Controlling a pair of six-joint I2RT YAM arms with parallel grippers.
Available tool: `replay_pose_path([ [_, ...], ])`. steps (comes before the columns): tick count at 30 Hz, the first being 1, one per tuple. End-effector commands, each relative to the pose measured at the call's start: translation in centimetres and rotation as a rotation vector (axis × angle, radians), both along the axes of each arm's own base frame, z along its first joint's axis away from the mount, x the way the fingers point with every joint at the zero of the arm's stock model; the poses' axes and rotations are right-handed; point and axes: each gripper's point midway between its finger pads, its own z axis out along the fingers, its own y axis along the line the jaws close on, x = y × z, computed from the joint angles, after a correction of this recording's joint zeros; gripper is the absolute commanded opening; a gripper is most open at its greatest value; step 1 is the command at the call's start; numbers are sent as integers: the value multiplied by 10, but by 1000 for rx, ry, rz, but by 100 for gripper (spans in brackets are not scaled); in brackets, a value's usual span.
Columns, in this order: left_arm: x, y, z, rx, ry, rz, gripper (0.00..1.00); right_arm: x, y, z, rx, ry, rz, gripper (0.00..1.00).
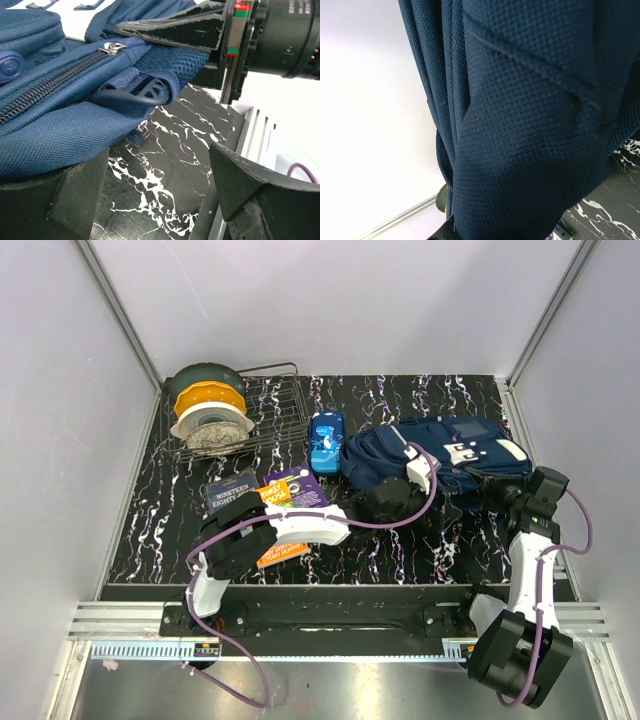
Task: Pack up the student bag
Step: Adjust the student bag at the center of the board.
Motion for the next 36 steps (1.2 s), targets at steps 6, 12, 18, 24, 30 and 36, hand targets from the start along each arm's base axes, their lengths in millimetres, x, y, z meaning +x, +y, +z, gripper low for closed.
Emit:
replay_pose_path([
  [6, 46, -7, 42, -135, -44, 221, 75, -5, 22, 32, 111, -72, 62, 0],
  [12, 52, -9, 38, -126, -42, 271, 63, -8, 26, 35, 119, -74, 68, 0],
  [18, 58, -5, 35, -127, -42, 313, 49, -9, 30, 37, 130, -79, 84, 0],
  [24, 64, -2, 39, -132, -57, 349, 29, -9, 33, 41, 131, -92, 100, 0],
  [30, 63, 5, 42, -115, -83, 348, 0, -8, 29, 37, 101, -92, 88, 0],
  [36, 50, 21, 38, -41, -135, 286, 0, 5, 4, 26, -32, -77, 27, 0],
])
